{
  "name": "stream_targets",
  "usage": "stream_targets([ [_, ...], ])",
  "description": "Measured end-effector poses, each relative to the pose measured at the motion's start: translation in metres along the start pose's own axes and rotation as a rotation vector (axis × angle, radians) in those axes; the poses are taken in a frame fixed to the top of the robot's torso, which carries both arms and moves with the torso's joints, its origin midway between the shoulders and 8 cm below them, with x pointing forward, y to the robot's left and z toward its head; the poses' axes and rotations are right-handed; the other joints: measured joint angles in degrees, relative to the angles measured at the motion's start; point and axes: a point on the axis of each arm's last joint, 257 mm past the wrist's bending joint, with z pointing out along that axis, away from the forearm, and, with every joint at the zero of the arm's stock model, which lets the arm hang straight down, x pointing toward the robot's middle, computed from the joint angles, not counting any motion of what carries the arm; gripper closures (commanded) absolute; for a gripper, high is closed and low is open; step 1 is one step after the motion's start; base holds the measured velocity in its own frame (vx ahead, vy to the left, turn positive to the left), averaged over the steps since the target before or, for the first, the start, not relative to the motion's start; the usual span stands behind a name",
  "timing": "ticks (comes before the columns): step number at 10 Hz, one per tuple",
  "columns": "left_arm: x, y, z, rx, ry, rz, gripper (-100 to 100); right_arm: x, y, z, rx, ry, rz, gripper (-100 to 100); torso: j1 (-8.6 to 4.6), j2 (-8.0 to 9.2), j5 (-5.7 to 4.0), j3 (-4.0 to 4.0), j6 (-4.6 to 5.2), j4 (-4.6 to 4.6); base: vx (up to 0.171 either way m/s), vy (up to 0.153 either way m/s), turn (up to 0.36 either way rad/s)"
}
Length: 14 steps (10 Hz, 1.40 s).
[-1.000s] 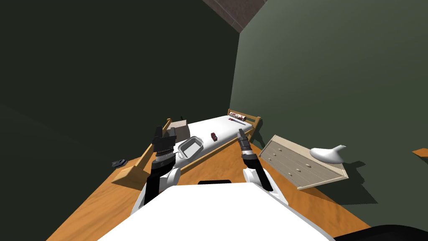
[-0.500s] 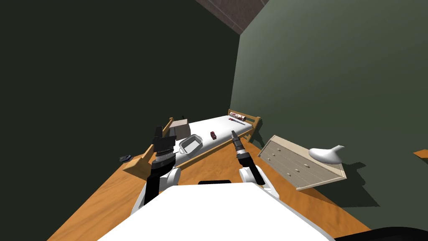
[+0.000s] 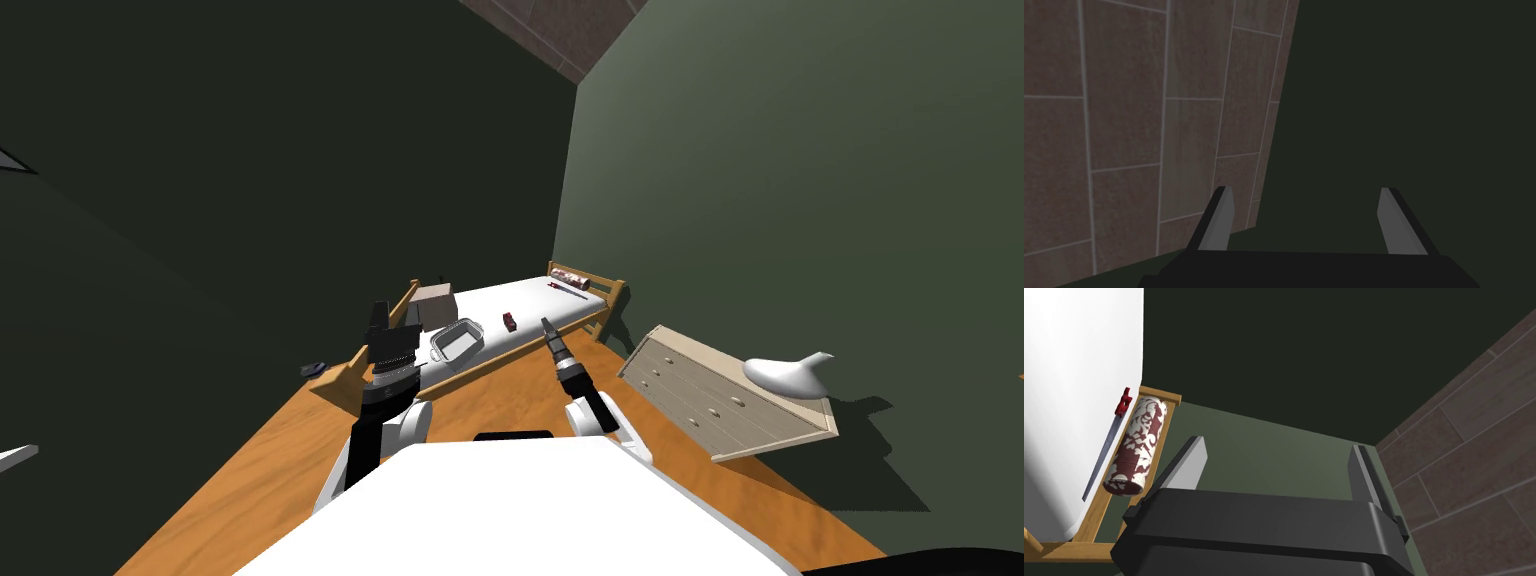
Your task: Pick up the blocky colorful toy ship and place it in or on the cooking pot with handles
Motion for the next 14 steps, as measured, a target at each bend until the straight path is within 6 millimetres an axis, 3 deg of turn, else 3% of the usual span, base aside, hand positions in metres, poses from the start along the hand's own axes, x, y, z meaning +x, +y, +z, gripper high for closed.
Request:
stream_targets([
  [3, 0.000, 0.000, 0.000, 0.000, 0.000, 0.000, 0, 0.025, -0.016, 0.003, 0.055, 0.065, -0.019, -100, 0.05, -0.02, 0.01, -0.01, 0.02, 0.00, -0.043, -0.058, 0.075],
  [5, 0.000, 0.000, 0.000, 0.000, 0.000, 0.000, 0, 0.053, -0.037, 0.009, 0.111, 0.140, -0.046, -100, -0.04, -0.05, -0.01, -0.03, 0.00, -0.01, -0.037, -0.074, 0.112],
  [14, 0.000, 0.000, 0.000, 0.000, 0.000, 0.000, 0, 0.133, -0.109, -0.013, 0.311, 0.393, -0.200, -100, -0.01, -0.20, 0.00, -0.11, 0.02, -0.04, -0.012, -0.048, 0.094],
])
